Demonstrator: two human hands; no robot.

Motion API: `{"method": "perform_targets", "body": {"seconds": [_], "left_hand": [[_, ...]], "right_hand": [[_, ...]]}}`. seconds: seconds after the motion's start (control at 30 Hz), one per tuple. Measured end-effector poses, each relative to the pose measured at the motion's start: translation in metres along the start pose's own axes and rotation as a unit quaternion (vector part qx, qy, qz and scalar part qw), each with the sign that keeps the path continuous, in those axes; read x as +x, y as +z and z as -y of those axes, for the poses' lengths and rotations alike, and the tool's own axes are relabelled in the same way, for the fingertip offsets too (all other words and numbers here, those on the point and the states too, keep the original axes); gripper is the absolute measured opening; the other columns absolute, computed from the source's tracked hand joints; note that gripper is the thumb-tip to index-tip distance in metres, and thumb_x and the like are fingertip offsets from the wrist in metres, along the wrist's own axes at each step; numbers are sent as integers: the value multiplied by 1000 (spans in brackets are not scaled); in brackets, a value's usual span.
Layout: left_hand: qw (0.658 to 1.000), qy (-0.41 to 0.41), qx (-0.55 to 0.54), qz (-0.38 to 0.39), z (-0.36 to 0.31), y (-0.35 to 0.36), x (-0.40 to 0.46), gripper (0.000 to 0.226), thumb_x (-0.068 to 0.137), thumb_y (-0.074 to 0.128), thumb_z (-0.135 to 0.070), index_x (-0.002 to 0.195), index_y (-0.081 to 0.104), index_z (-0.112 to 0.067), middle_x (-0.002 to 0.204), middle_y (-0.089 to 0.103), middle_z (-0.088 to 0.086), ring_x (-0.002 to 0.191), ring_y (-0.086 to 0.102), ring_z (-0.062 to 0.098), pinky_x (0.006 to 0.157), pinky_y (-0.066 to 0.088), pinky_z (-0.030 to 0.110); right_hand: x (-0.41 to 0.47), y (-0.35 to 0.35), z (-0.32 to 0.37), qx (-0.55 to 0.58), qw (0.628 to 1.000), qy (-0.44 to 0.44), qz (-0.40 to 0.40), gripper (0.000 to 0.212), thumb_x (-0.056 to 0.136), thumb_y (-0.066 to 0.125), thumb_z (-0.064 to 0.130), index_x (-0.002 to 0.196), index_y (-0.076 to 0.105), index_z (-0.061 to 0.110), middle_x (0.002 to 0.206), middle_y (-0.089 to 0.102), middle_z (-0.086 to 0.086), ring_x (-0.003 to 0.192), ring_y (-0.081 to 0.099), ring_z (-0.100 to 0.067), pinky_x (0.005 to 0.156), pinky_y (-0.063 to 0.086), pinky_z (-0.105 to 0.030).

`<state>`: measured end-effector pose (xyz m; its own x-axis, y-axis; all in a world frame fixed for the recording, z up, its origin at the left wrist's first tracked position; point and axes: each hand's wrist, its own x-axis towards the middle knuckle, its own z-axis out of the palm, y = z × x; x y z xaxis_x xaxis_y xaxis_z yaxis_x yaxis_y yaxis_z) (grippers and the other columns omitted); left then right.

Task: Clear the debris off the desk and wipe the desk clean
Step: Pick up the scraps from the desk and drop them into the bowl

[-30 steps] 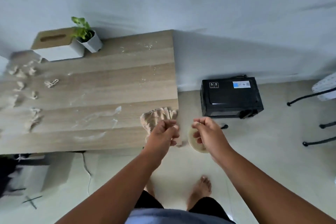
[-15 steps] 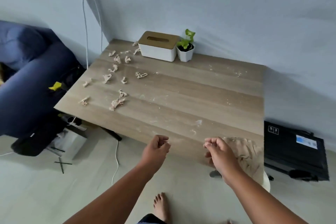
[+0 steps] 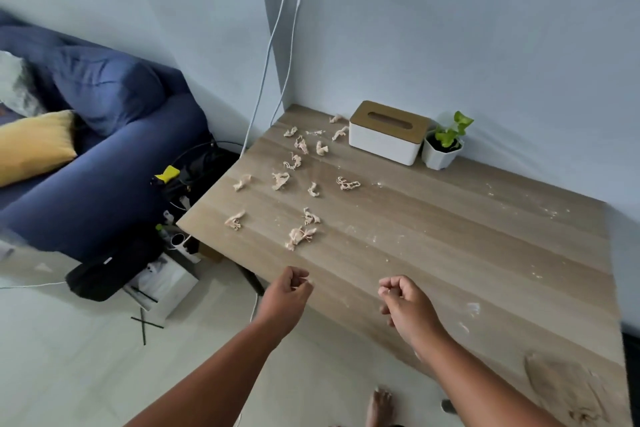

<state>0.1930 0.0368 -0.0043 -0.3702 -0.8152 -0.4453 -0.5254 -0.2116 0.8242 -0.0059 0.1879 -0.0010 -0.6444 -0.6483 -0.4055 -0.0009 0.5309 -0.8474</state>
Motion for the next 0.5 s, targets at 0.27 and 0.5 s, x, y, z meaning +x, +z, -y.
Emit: {"method": "perform_targets", "body": {"seconds": [0.27,0.5], "left_hand": [[992,12,88,-86,4,-51,60,10,90,67,-37,98,61,-40,96,66,-12,79,62,0,66,47,25],[975,-11,188,-119,20,-106,125,31,91,64,-34,121,58,-35,114,55,-10,97,58,5,86,48,32]], "right_hand": [[67,59,24,-97,990,-82,57,12,93,67,26,102,62,32,102,67,11,95,66,-11,82,51,-27],[116,113,30,-229,956,-137,120,41,91,66,43,129,59,31,124,53,12,115,57,-10,96,50,-32]]}}
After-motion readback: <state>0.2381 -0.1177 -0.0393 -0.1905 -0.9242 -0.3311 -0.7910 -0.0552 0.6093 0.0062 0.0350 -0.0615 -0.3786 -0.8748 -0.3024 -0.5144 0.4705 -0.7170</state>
